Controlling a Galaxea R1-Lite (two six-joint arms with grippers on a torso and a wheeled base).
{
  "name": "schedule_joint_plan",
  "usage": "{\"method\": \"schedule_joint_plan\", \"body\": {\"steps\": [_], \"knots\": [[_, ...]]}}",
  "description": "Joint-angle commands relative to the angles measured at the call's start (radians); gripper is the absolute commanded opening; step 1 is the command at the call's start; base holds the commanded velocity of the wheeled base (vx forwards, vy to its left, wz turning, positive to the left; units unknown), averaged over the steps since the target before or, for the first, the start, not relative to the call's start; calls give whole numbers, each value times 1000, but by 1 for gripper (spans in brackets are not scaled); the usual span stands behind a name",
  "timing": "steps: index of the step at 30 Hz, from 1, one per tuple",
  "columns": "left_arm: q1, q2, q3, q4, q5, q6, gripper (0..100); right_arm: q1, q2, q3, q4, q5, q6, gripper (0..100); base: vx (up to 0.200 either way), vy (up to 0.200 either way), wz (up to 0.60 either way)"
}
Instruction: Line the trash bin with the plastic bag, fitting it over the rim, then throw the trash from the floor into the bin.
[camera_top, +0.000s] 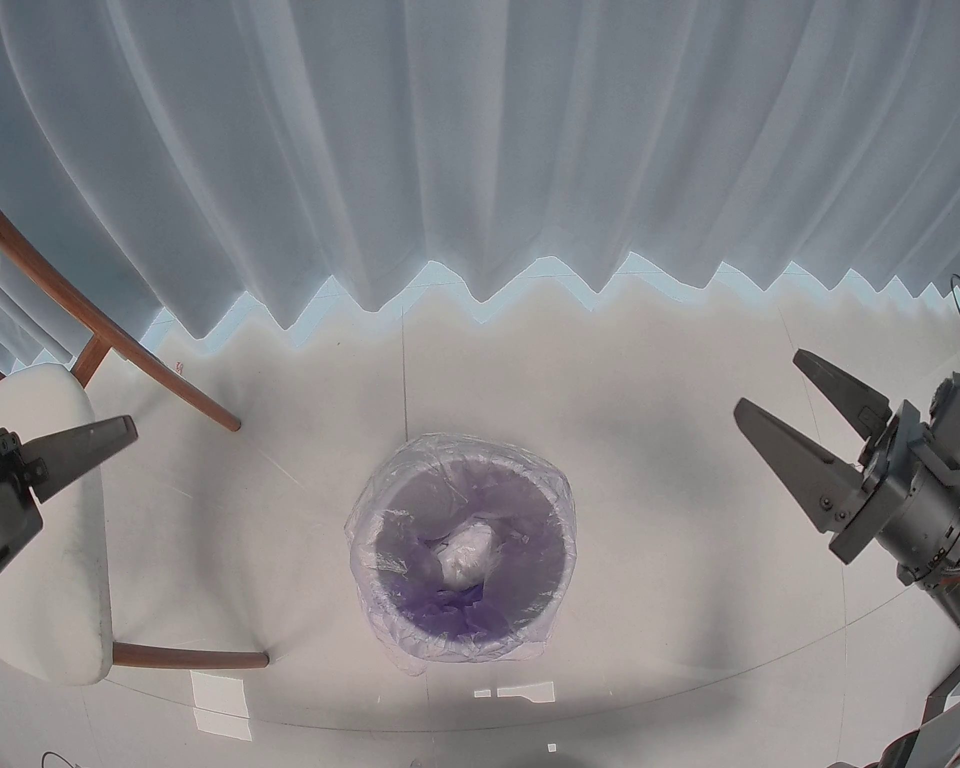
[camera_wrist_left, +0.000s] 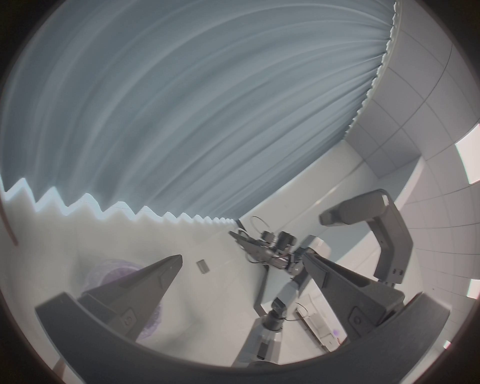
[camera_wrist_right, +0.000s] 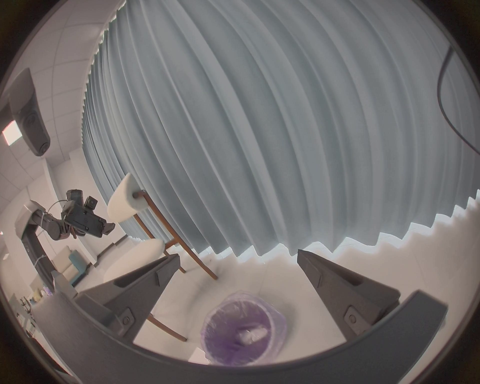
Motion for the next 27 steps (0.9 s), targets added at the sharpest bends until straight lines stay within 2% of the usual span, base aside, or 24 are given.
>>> {"method": "schedule_joint_plan", "body": {"steps": [1, 4, 5, 6, 7, 8, 13, 18, 23, 27], "knots": [[151, -89, -11, 67, 0, -1, 100, -53, -206, -81, 190, -1, -15, 100, 0, 0, 0], [159, -117, -30, 88, 0, -1, 100, -62, -220, -117, 237, -34, -13, 100, 0, 0, 0], [159, -132, -33, 95, 0, 1, 100, -90, -215, -137, 251, -87, -12, 100, 0, 0, 0], [162, -141, -30, 96, 0, 1, 100, -113, -212, -140, 253, -113, -13, 100, 0, 0, 0], [162, -141, -30, 96, 0, 1, 100, -113, -212, -140, 253, -113, -13, 100, 0, 0, 0], [179, -161, -22, 98, 0, 1, 100, -146, -208, -145, 254, -126, -15, 100, 0, 0, 0], [276, -222, 32, 98, 0, 2, 100, -155, -209, -143, 265, -127, -16, 100, 0, 0, 0], [374, -348, 150, 98, -2, 1, 100, -166, -243, -186, 268, -127, -18, 100, 0, 0, 0], [382, -449, 259, 99, -17, -4, 100, -180, -252, -202, 268, -126, -28, 100, 0, 0, 0], [377, -499, 315, 137, -100, -27, 100, -182, -251, -194, 268, -126, -32, 100, 0, 0, 0]]}}
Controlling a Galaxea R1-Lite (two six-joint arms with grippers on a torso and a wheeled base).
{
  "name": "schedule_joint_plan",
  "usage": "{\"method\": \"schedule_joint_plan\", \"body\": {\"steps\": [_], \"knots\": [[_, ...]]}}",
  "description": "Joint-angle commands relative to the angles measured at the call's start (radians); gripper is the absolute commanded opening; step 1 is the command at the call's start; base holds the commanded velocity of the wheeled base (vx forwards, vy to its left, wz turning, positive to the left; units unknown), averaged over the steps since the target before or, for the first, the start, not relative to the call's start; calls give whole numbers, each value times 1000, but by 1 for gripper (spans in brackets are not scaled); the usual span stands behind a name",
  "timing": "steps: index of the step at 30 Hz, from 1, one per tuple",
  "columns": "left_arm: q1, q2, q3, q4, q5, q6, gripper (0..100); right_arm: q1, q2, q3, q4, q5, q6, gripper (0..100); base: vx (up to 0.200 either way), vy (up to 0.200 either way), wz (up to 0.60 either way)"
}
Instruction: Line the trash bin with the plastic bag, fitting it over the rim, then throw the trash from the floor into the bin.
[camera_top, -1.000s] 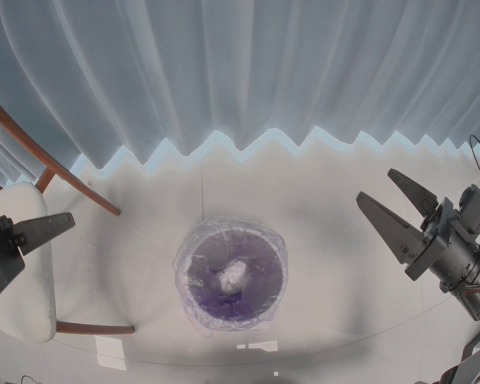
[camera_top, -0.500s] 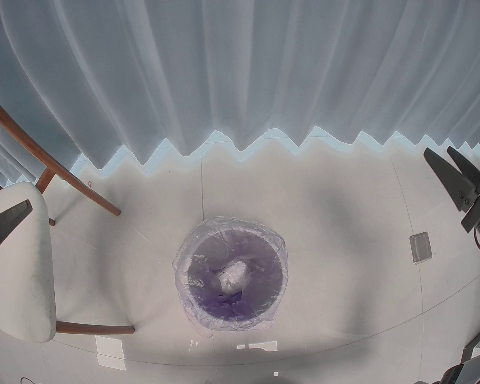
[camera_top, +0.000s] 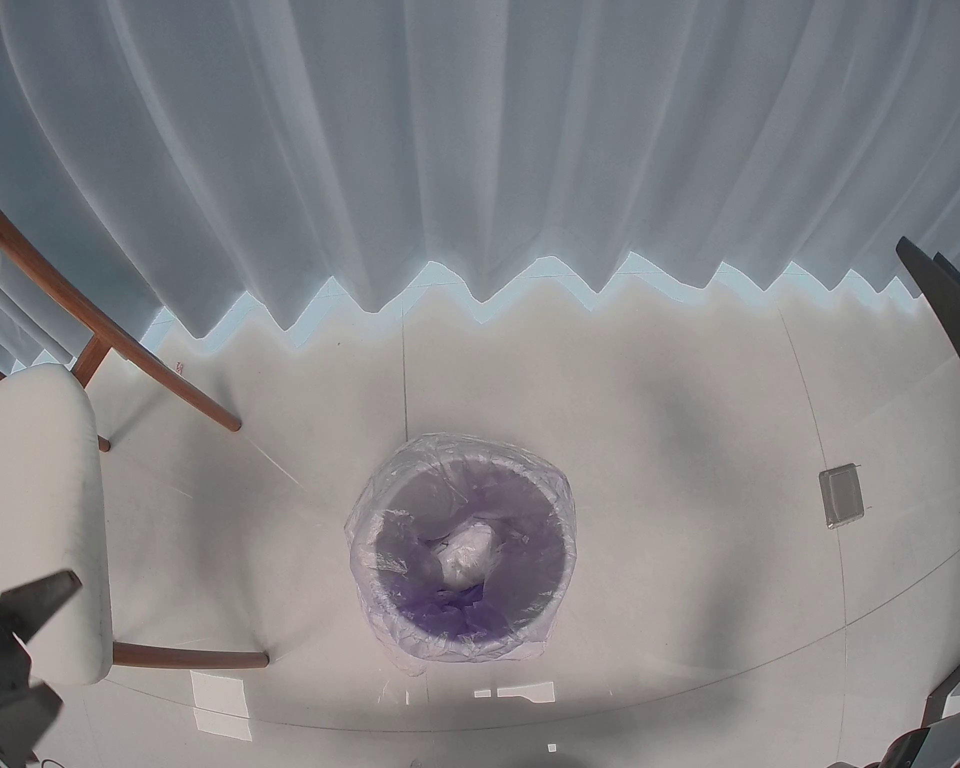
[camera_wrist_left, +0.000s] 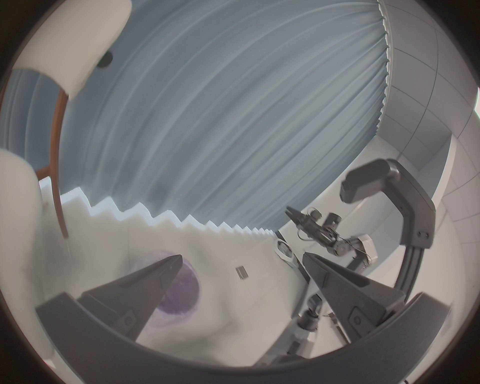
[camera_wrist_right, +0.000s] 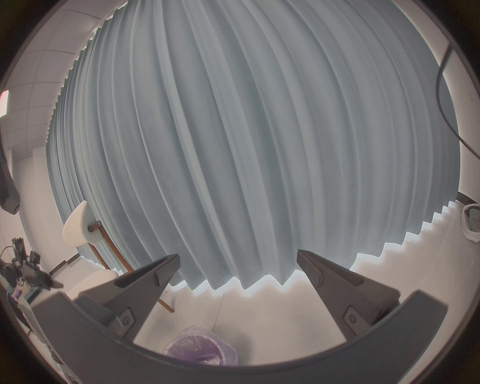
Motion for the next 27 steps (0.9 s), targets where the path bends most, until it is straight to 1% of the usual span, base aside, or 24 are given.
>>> {"method": "schedule_joint_plan", "body": {"steps": [1, 3, 8, 9, 10, 11, 12, 13, 16, 17, 20, 23, 24, 25, 26, 27], "knots": [[7, -105, 64, 37, -49, -29, 100, -5, -10, -4, 0, 1, -3, 100, 0, 0, 0], [4, -144, 71, 64, -79, -77, 100, -6, -10, -6, 0, 1, -3, 100, 0, 0, 0], [-34, -296, 87, 90, -201, -272, 100, -5, -10, -7, 0, 1, -3, 100, 0, 0, 0], [-36, -304, 88, 90, -207, -284, 100, -5, -9, -7, 0, 1, -3, 100, 0, 0, 0], [-46, -345, 93, 90, -227, -344, 100, -5, -7, -4, 0, 2, -3, 100, 0, 0, 0], [-54, -359, 96, 90, -232, -371, 100, -5, -7, -3, 0, 2, -3, 100, 0, 0, 0], [-54, -359, 96, 90, -232, -371, 100, -5, -7, -3, 0, 2, -3, 100, 0, 0, 0], [-75, -381, 104, 90, -241, -417, 100, -5, -7, -1, 0, 2, -3, 100, 0, 0, 0], [-131, -405, 131, 86, -246, -448, 100, -5, -7, -1, 0, 2, -3, 100, 0, 0, 0], [-135, -408, 143, 86, -247, -451, 100, -5, -7, -1, 0, 2, -3, 100, 0, 0, 0], [-134, -408, 177, 80, -258, -443, 100, -5, -7, -1, 0, 2, -3, 100, 0, 0, 0], [-120, -445, 234, 57, -307, -439, 100, -5, -7, 1, 0, 2, -3, 100, 0, 0, 0], [-114, -460, 271, 29, -336, -430, 100, -5, -6, 1, 0, 2, -3, 100, 0, 0, 0], [-114, -460, 289, 11, -349, -416, 100, -5, -7, -1, 0, 4, -3, 100, 0, 0, 0], [-112, -460, 289, 5, -349, -414, 100, -5, -6, -1, 0, 4, -3, 100, 0, 0, 0], [-112, -460, 289, 12, -342, -390, 100, -5, -7, -1, 0, 4, -3, 100, 0, 0, 0]]}}
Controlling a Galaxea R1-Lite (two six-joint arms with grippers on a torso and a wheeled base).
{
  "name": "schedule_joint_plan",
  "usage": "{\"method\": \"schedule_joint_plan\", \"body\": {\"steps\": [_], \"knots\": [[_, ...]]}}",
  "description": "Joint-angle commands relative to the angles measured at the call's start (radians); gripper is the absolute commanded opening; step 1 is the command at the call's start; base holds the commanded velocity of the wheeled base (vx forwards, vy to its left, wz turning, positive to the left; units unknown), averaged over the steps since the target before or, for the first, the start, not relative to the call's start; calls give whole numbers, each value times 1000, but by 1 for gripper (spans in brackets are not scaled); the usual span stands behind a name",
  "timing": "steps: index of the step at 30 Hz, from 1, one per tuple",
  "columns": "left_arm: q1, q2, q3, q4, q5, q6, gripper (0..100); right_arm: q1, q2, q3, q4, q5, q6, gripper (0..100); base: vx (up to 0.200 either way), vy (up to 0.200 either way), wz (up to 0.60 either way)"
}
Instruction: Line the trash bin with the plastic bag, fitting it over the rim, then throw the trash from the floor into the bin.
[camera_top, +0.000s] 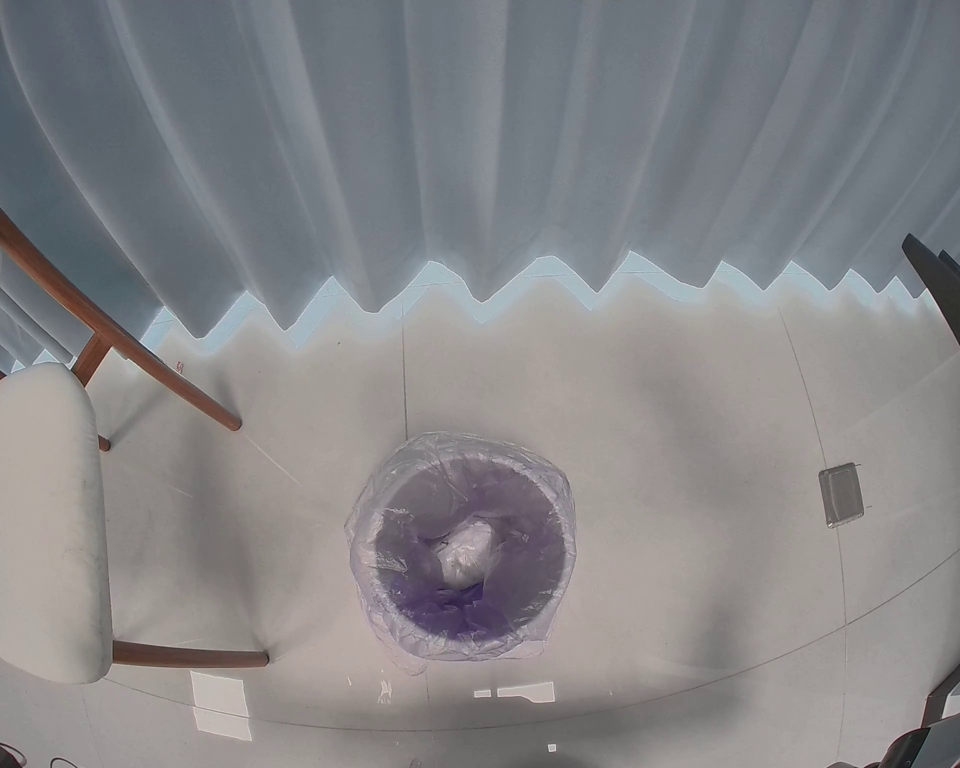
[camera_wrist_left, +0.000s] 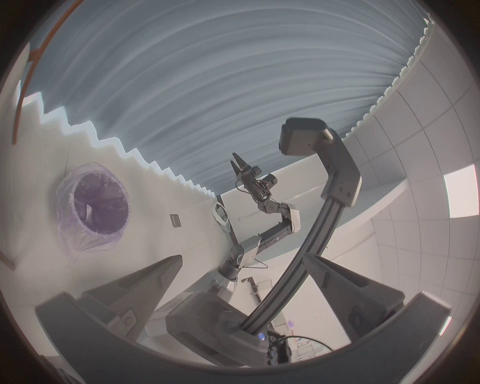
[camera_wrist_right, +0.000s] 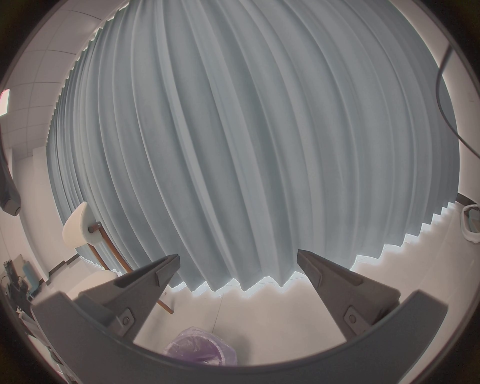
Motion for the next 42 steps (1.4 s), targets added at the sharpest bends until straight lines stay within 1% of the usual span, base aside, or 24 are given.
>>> {"method": "schedule_joint_plan", "body": {"steps": [1, 3, 6, 7, 8, 9, 10, 13, 14, 15, 16, 17, 18, 20, 21, 22, 27, 28, 30, 32, 34, 36, 38, 42], "knots": [[7, -41, 51, -13, -8, 41, 100, 0, 2, 0, 0, 1, 0, 100, 0, 0, 0], [7, -41, 51, -12, 8, 47, 100, 0, 2, 0, 0, 1, 0, 100, 0, 0, 0], [9, -41, 51, 2, 77, 85, 100, 0, 0, -2, -2, 3, -1, 100, 0, 0, 0], [9, -41, 51, 48, 154, 140, 100, 0, 0, -3, -2, 3, -1, 100, 0, 0, 0], [9, -41, 51, 59, 176, 154, 100, -1, 0, -3, -2, 1, -1, 100, 0, 0, 0], [9, -41, 51, 97, 251, 206, 100, -1, 0, -3, -2, 3, -1, 100, 0, 0, 0], [9, -41, 51, 114, 280, 231, 100, 0, 0, -3, -2, 3, -1, 100, 0, 0, 0], [9, -41, 51, 234, 443, 381, 100, 0, -1, -5, -2, 1, -1, 100, 0, 0, 0], [9, -41, 51, 245, 456, 398, 100, 0, -1, -5, -2, 1, -1, 100, 0, 0, 0], [9, -41, 51, 300, 535, 496, 100, 0, -1, -6, -4, 3, -1, 100, 0, 0, 0], [9, -41, 51, 323, 573, 544, 100, -1, -1, -6, -4, 3, -3, 100, 0, 0, 0], [9, -41, 51, 332, 593, 565, 100, 0, -1, -6, -4, 1, -3, 100, 0, 0, 0], [9, -41, 51, 355, 667, 636, 100, 0, -1, -6, -4, 1, -3, 100, 0, 0, 0], [9, -41, 51, 361, 714, 680, 100, -1, -1, -5, -4, 1, -9, 100, 0, 0, 0], [9, -41, 51, 361, 780, 732, 100, -1, -1, -5, -4, 3, -12, 100, 0, 0, 0], [9, -41, 51, 360, 809, 755, 100, -1, -1, -6, -4, 1, -12, 100, 0, 0, 0], [9, -41, 51, 361, 1002, 815, 100, -1, -1, -5, -4, 1, -12, 100, 0, 0, 0], [9, -41, 51, 361, 1009, 815, 100, -1, -1, -5, -4, 1, -12, 100, 0, 0, 0], [9, -41, 51, 363, 1128, 815, 100, -1, -1, -5, -4, 1, -13, 100, 0, 0, 0], [9, -41, 51, 361, 1196, 817, 100, -1, -3, -5, -4, 1, -13, 100, 0, 0, 0], [9, -41, 51, 360, 1222, 817, 100, -1, -3, -5, -4, 1, -13, 100, 0, 0, 0], [9, -41, 51, 364, 1300, 841, 100, -1, -3, -5, -4, 1, -15, 100, 0, 0, 0], [9, -41, 51, 375, 1334, 871, 100, -1, -1, -5, -4, 1, -15, 100, 0, 0, 0], [9, -41, 51, 427, 1363, 941, 100, -1, -3, -5, -4, 1, -13, 100, 0, 0, 0]]}}
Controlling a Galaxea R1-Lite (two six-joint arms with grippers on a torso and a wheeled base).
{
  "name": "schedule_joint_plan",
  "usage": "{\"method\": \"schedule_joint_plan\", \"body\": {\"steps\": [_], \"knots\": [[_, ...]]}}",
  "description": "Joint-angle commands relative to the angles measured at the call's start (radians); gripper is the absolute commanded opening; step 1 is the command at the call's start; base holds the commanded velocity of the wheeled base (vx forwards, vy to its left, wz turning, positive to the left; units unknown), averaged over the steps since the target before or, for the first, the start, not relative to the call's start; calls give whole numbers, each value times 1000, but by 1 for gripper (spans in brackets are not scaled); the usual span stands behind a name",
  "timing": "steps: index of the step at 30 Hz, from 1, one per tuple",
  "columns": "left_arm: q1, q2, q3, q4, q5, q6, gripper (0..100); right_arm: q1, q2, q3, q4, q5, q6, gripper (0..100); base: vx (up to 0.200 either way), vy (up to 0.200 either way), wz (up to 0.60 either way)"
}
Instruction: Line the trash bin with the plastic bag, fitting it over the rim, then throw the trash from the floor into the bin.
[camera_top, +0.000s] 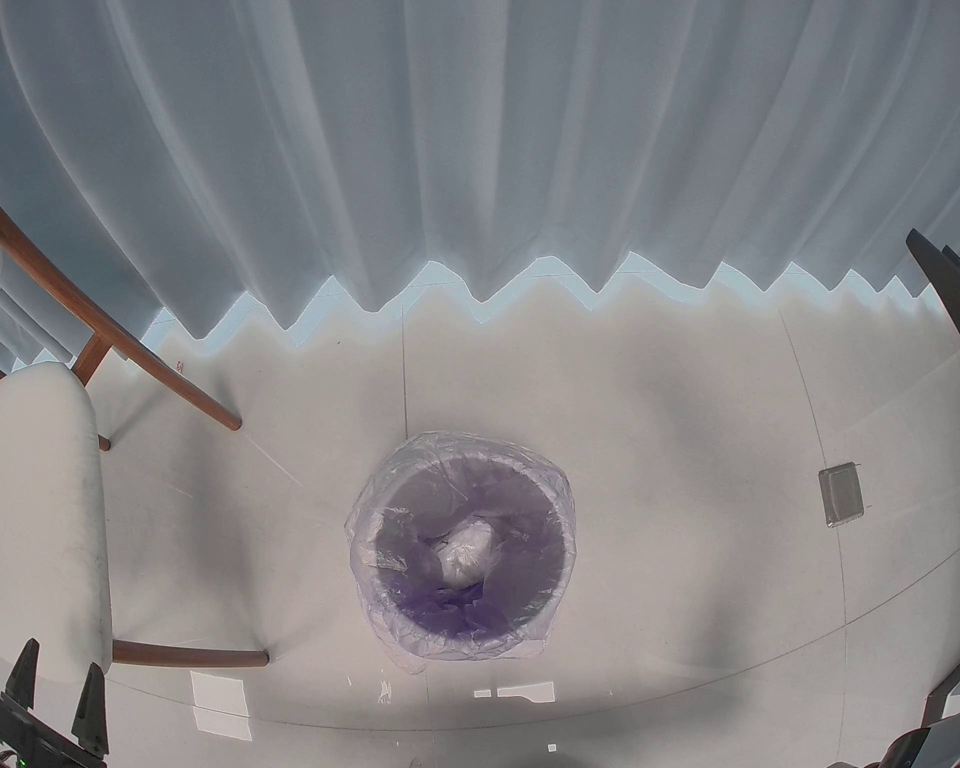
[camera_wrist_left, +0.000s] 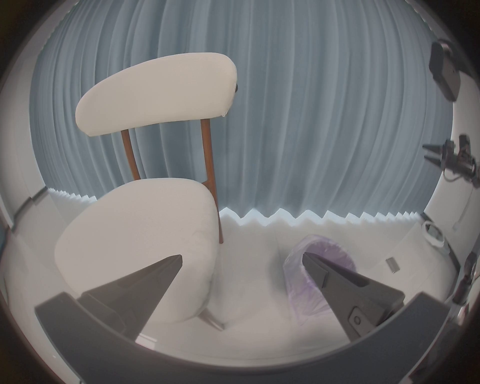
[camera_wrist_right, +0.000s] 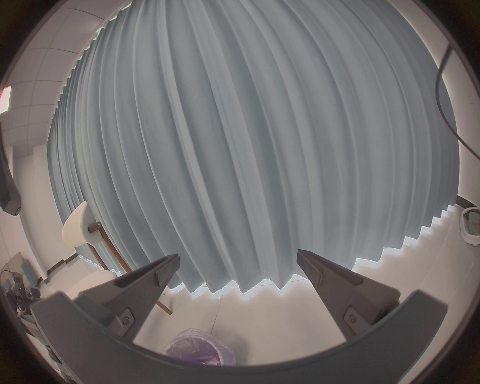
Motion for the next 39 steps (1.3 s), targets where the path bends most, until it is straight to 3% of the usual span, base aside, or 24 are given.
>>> {"method": "schedule_joint_plan", "body": {"steps": [1, 13, 23, 31, 35, 39], "knots": [[0, -13, 18, 37, 14, 47, 100, 0, 1, 0, 0, 0, -2, 100, 0, 0, 0], [0, -13, 18, 46, -44, 58, 100, 1, -3, -1, 1, 0, -2, 100, 0, 0, 0], [-1, -13, 13, 104, -142, 144, 100, -2, -5, 9, 3, 0, -12, 100, 0, 0, 0], [-1, -13, 13, 103, -142, 141, 100, -65, -2, 81, 6, -5, -71, 100, 0, 0, 0], [-1, -13, 15, 99, -142, 139, 100, -144, -3, 106, 59, -5, -75, 100, 0, 0, 0], [-3, -13, 16, 93, -142, 139, 100, -175, -5, 126, 70, -9, -94, 100, 0, 0, 0]]}}
